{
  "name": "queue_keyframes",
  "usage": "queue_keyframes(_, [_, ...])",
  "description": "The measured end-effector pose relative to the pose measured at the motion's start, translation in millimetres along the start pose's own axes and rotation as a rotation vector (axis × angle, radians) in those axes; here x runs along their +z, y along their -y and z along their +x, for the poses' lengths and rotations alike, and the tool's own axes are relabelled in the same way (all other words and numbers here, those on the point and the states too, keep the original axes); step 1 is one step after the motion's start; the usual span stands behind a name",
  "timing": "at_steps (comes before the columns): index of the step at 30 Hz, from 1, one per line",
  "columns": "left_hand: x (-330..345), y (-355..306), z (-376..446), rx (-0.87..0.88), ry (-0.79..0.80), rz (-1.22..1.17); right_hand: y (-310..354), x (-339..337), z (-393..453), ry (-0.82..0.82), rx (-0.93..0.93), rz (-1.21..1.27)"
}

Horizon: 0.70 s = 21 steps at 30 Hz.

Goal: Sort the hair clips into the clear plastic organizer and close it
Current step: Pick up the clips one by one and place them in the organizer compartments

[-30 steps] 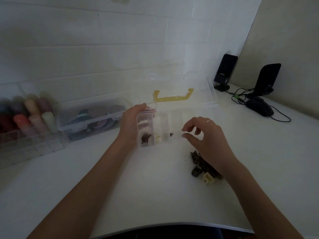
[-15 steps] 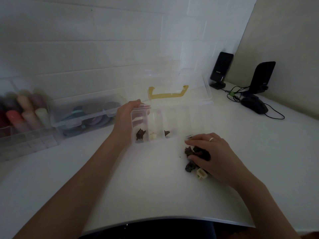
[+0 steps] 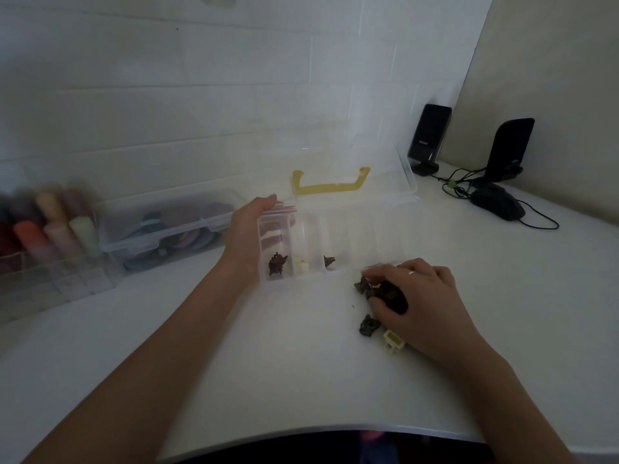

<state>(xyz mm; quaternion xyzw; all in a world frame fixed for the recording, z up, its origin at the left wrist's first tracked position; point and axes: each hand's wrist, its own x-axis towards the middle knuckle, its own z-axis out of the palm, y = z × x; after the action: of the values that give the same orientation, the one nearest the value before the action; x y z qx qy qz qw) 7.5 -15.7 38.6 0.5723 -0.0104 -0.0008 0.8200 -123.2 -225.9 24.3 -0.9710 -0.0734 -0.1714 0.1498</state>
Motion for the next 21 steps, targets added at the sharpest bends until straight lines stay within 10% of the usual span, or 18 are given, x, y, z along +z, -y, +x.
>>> queue_keyframes(13, [-0.7, 1.6, -2.3, -0.002, 0.066, 0.013, 0.1, 0.4, 1.1, -0.024, -0.028, 0.098])
queue_keyframes(21, [2.4, 1.0, -7.9, -0.002, 0.026, -0.001, 0.5, -26.3, 33.9, -0.060, -0.170, 0.573])
